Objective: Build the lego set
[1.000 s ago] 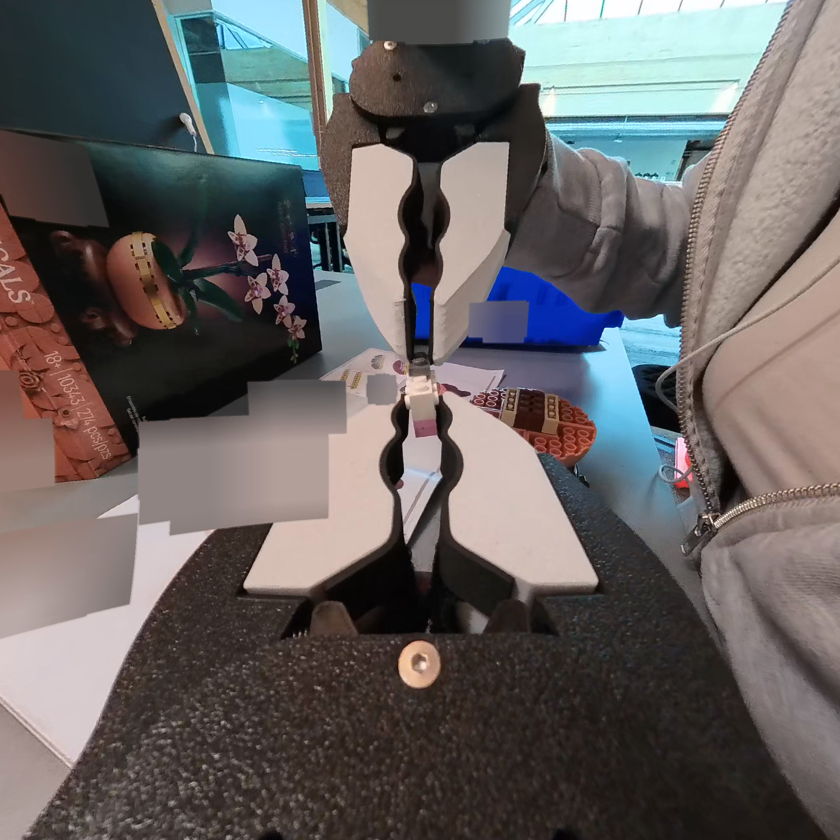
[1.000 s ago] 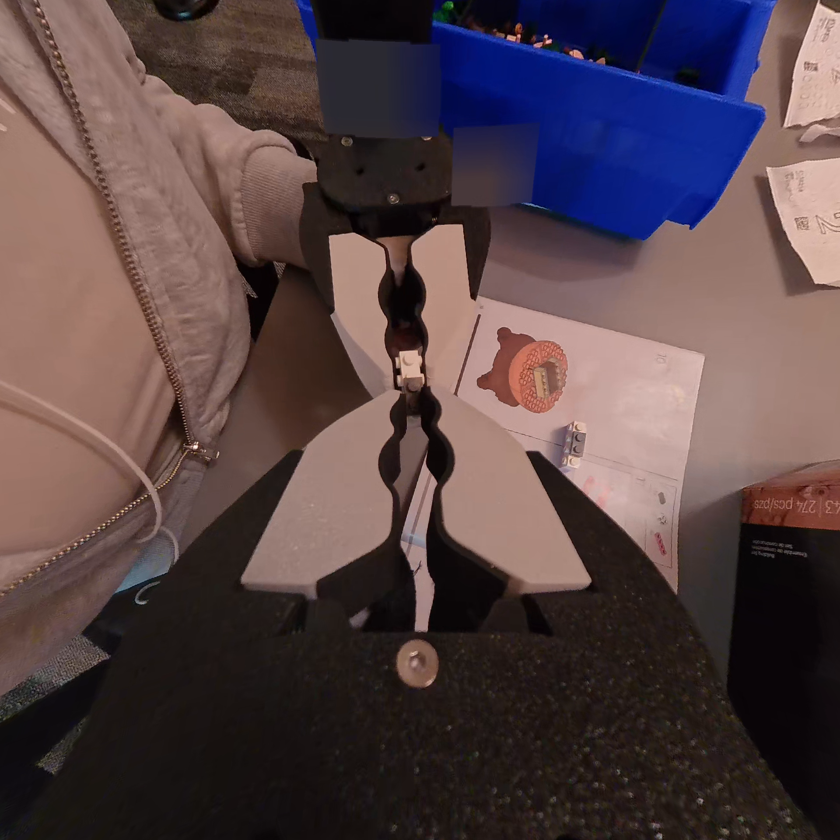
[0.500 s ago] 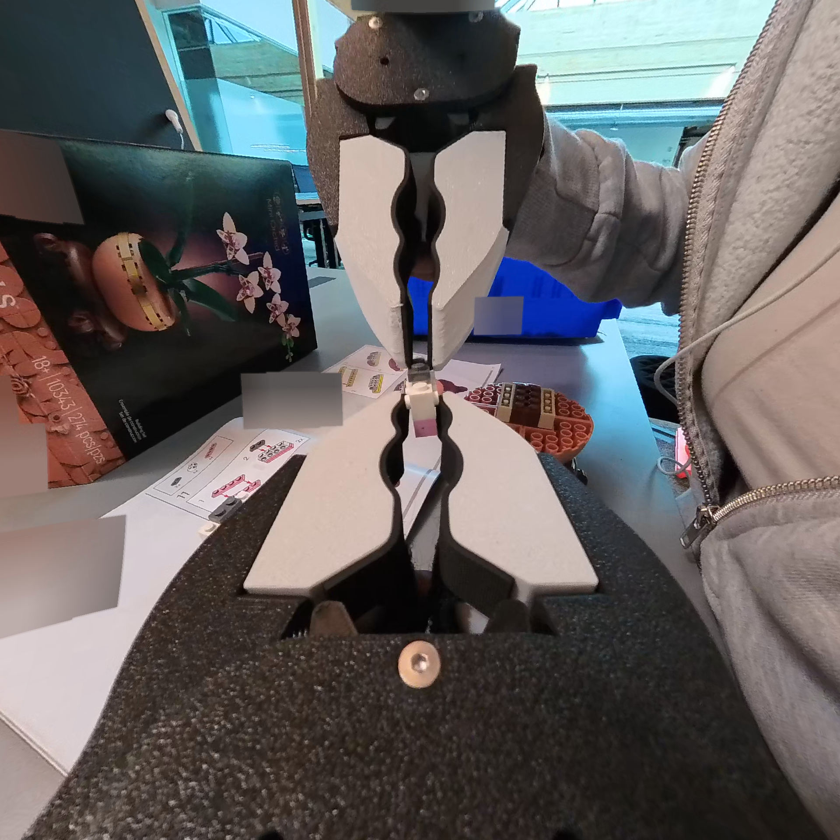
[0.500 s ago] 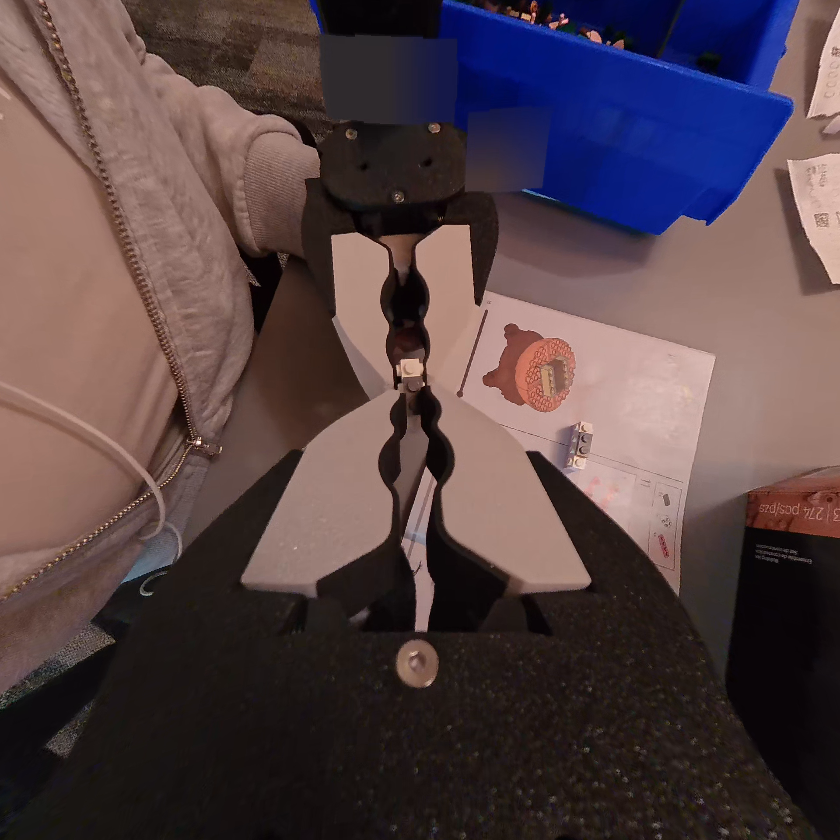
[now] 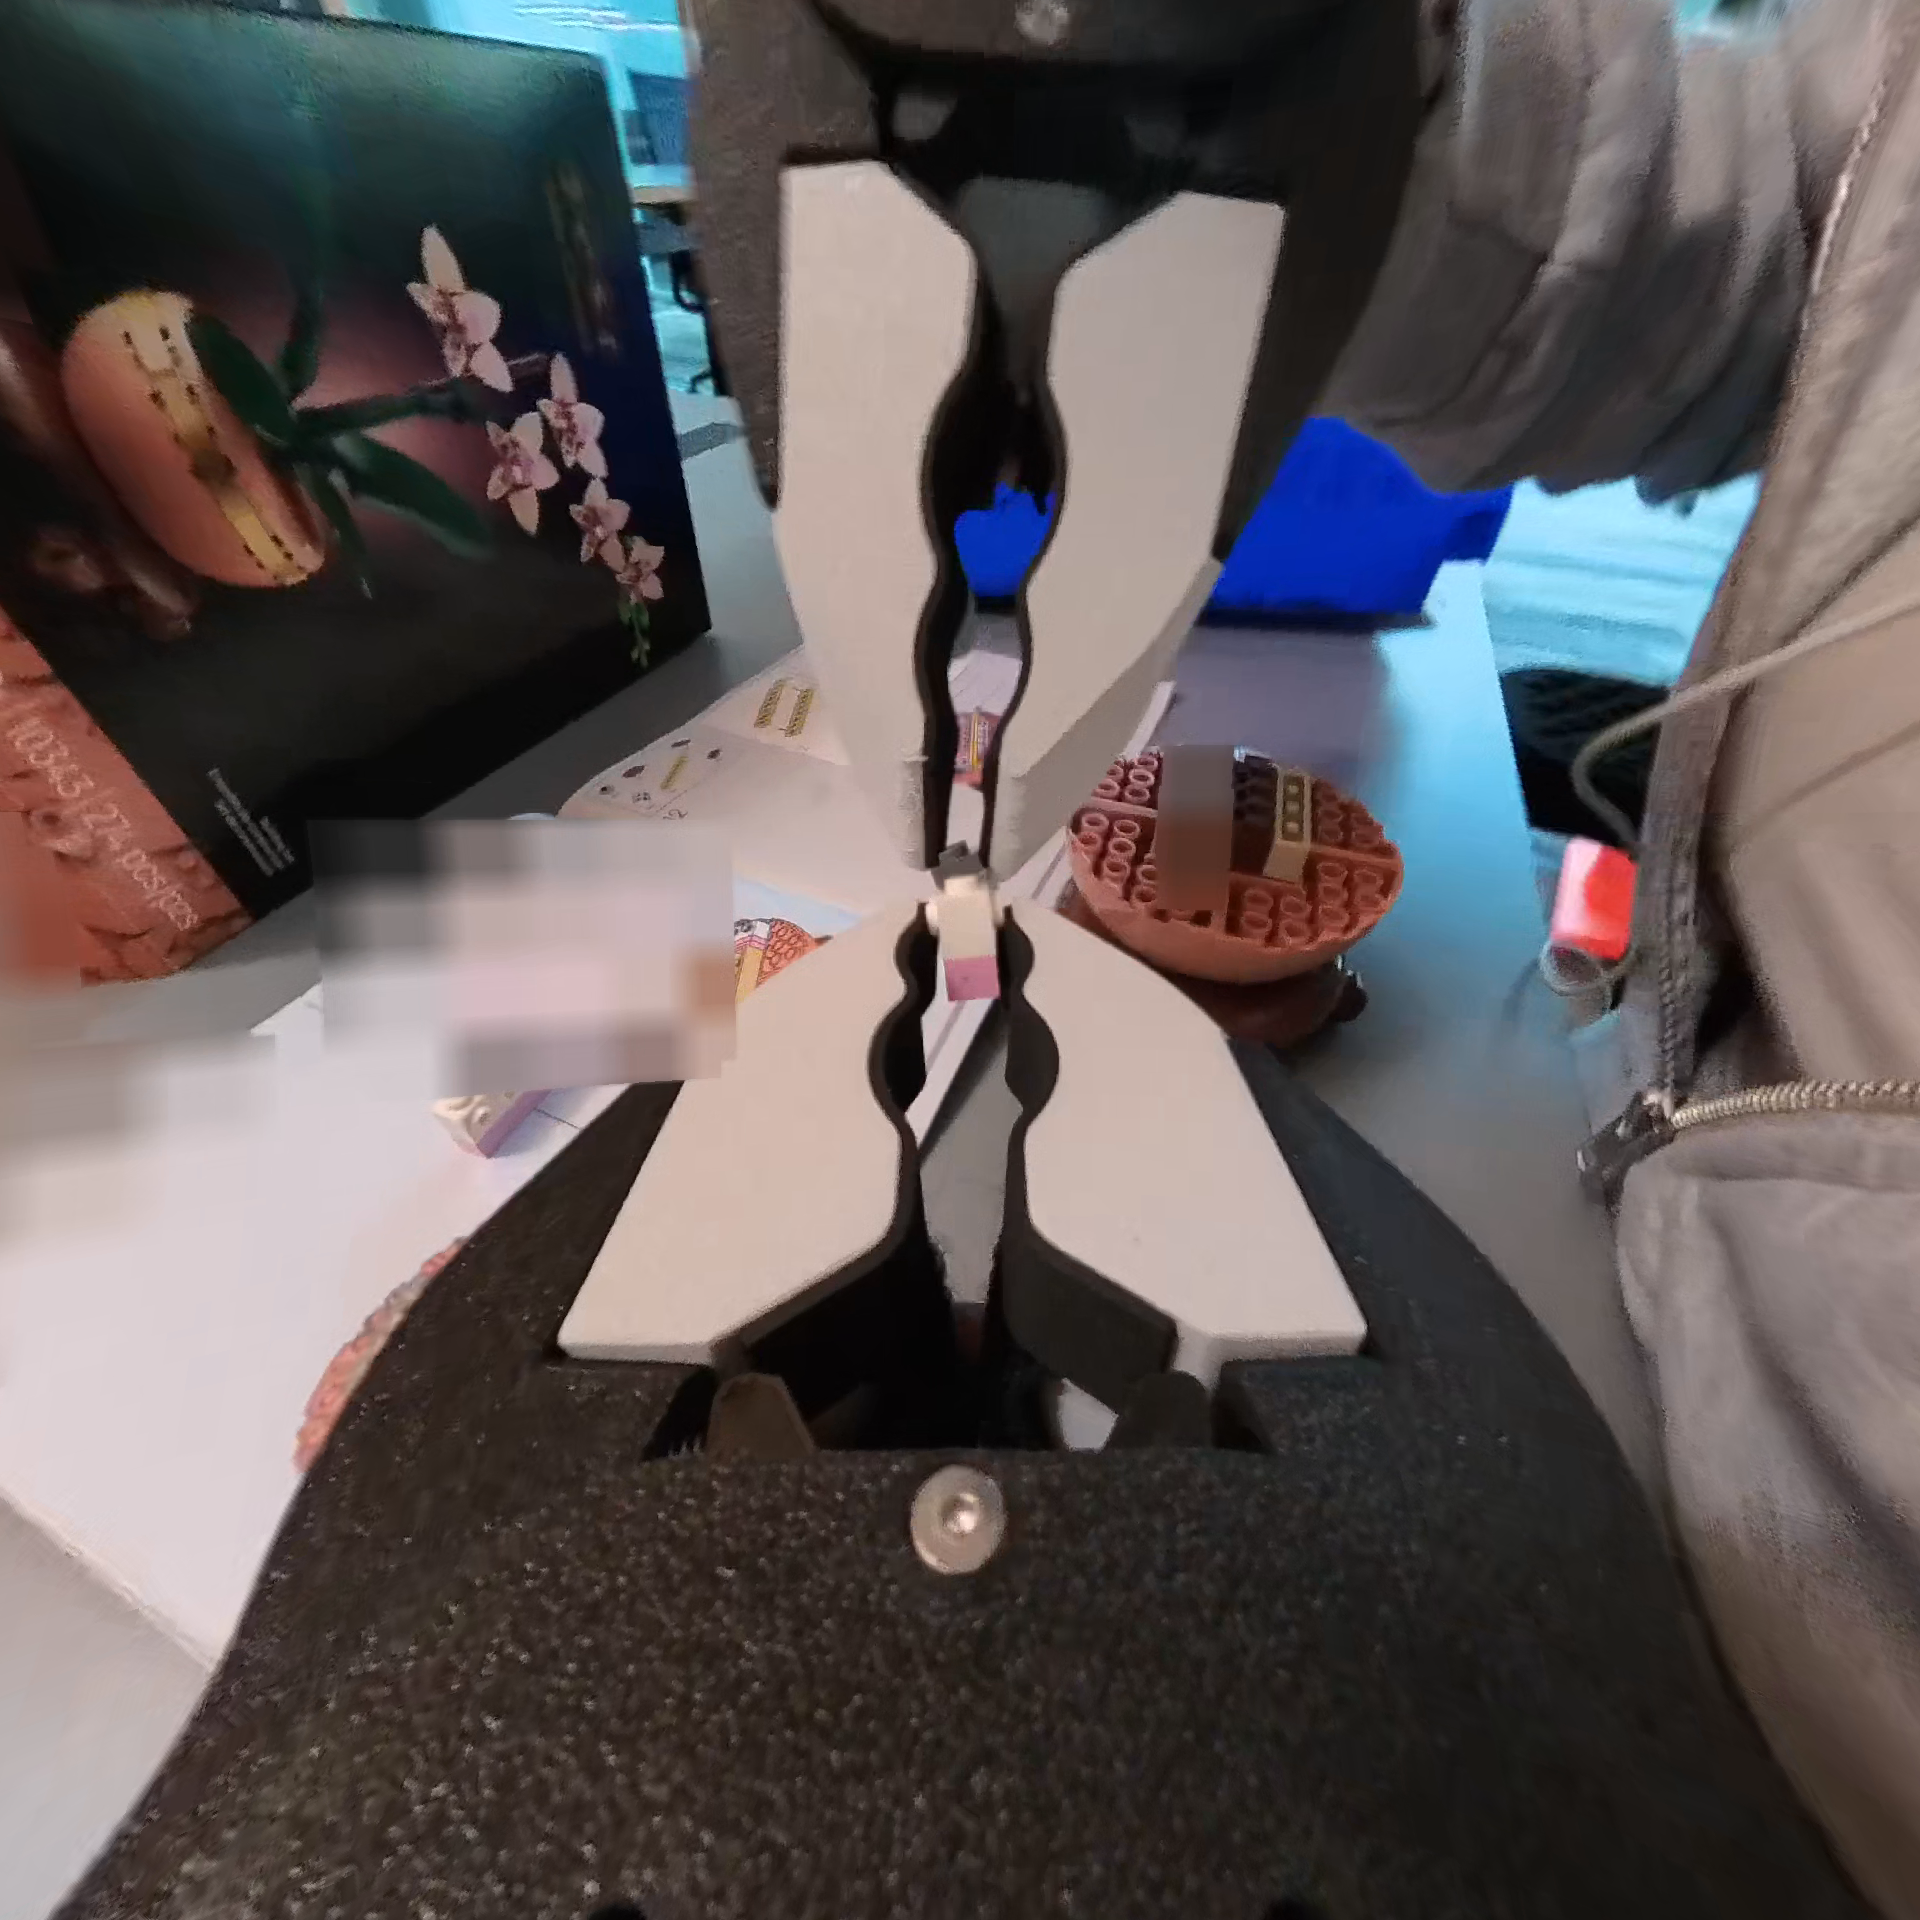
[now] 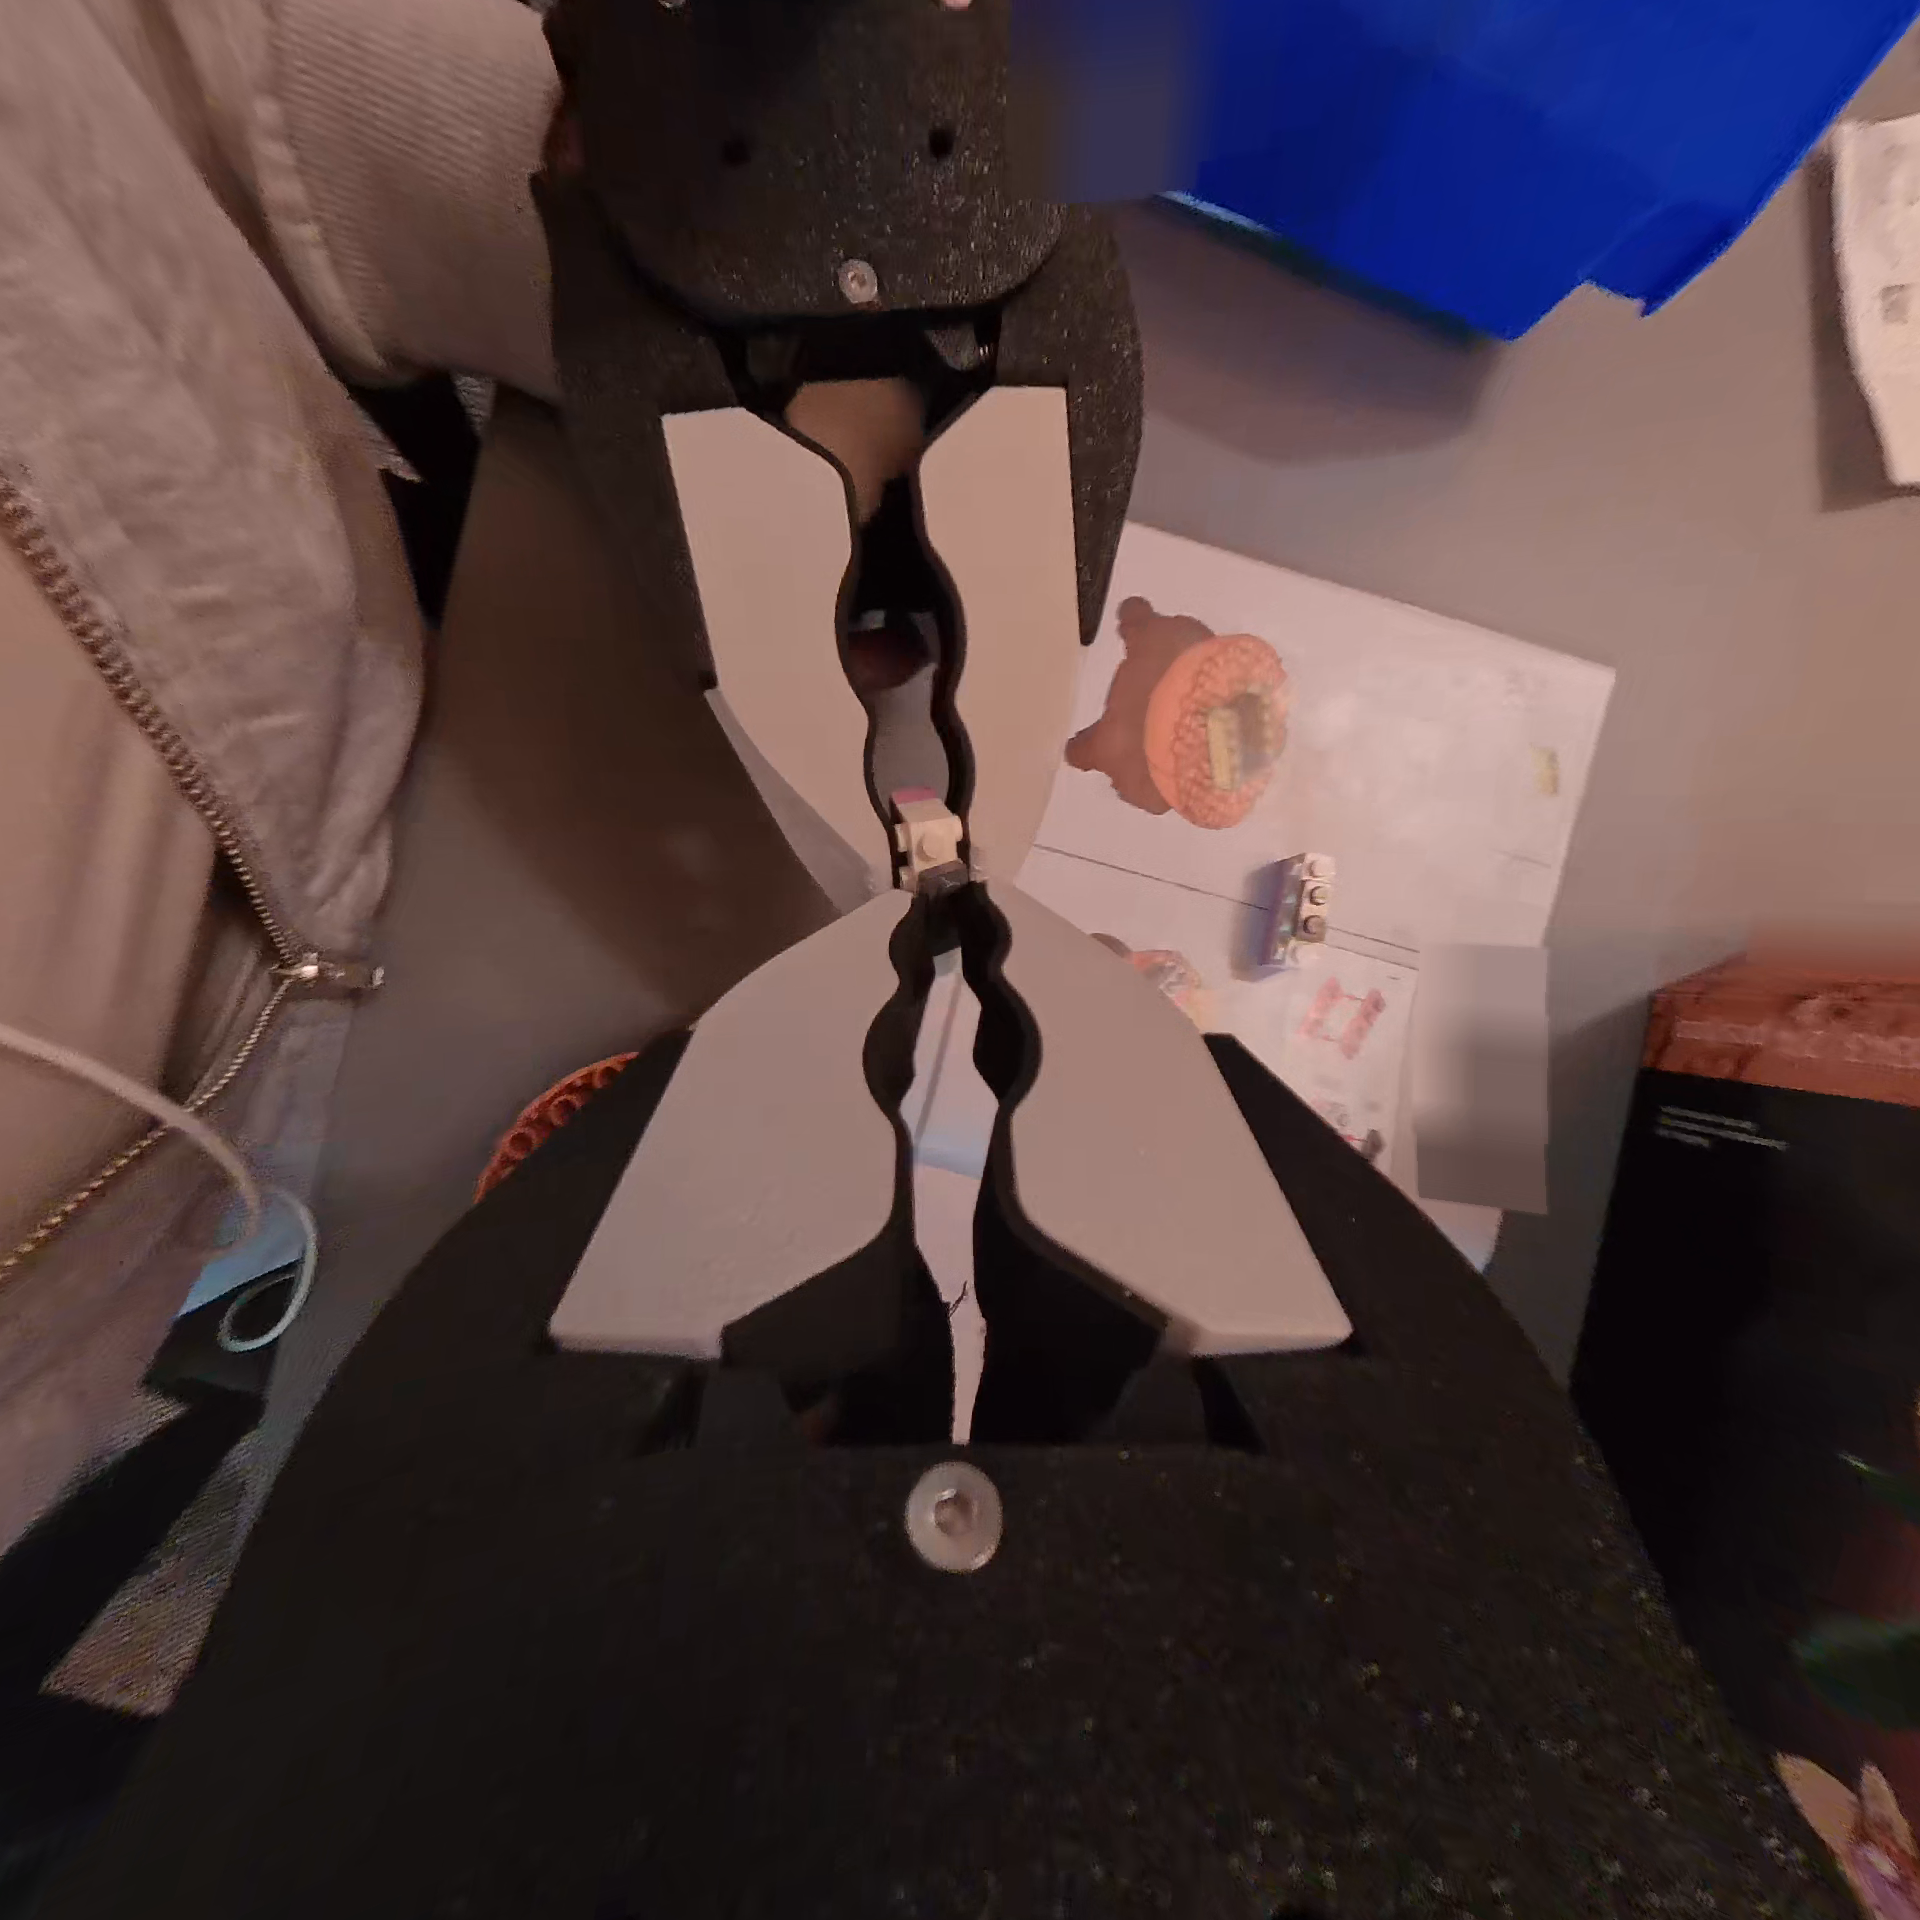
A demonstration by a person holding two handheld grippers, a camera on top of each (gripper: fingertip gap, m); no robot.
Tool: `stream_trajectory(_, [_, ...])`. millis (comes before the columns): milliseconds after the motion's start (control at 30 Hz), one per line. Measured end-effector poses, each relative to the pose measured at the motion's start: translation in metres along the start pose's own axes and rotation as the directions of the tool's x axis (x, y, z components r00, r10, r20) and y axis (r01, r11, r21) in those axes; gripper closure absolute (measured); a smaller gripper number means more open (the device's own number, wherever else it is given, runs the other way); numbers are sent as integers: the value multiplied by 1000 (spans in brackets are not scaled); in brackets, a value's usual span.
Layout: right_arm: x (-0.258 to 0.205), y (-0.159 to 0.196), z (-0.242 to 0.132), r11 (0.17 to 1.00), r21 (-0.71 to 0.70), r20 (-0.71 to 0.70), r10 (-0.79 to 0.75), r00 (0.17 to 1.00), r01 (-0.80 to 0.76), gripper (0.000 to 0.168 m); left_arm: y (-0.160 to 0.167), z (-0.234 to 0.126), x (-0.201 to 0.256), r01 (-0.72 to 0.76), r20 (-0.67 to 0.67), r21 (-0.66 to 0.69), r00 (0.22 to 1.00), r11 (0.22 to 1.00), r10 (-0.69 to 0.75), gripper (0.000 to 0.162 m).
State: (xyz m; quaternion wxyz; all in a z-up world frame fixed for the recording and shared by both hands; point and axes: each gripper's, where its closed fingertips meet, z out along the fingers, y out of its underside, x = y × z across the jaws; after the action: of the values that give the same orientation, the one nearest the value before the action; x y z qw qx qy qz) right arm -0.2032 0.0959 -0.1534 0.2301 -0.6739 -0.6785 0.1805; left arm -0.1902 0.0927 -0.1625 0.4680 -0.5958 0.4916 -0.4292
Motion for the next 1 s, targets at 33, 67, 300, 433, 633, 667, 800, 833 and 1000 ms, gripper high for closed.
stream_trajectory(33, [2, -1, 0, 1000, -3, -33, -17, 999, 17, 162, -2, 0, -2, 41, 1, 14, 999, 999, -41, 152])
stream_trajectory(67, [4, 0, 1, 999, -26, -64, -37, 997, 35, 162, -2, 0, -4, 66, 10, 16, 998, 998, -66, 152])
stream_trajectory(300, [10, 1, 1, 997, -59, -128, -66, 990, 59, 162, 0, 2, -9, 131, 46, 7, 990, 991, -131, 152])
stream_trajectory(433, [14, -11, -6, 994, -18, -173, -107, 979, 105, 160, -9, -2, -13, 196, 23, 92, 980, 976, -199, 152])
stream_trajectory(633, [16, -16, -8, 995, 3, -190, -99, 977, 101, 160, -15, -5, -15, 219, 25, 142, 974, 965, -225, 152])
stream_trajectory(667, [17, -16, -9, 996, 5, -193, -90, 977, 93, 160, -16, -6, -16, 219, 31, 151, 974, 964, -226, 152])
stream_trajectory(800, [20, -18, -11, 998, 22, -213, -54, 976, 60, 160, -20, -8, -21, 138, 108, 166, 982, 976, -157, 152])
stream_trajectory(833, [21, -19, -12, 998, 22, -219, -45, 975, 51, 159, -21, -8, -22, 106, 137, 162, 982, 981, -129, 152])
stream_trajectory(1000, [24, -23, -16, 999, 36, -243, -23, 970, 33, 158, -26, -11, -28, -2, 249, 163, 968, 987, -39, 151])
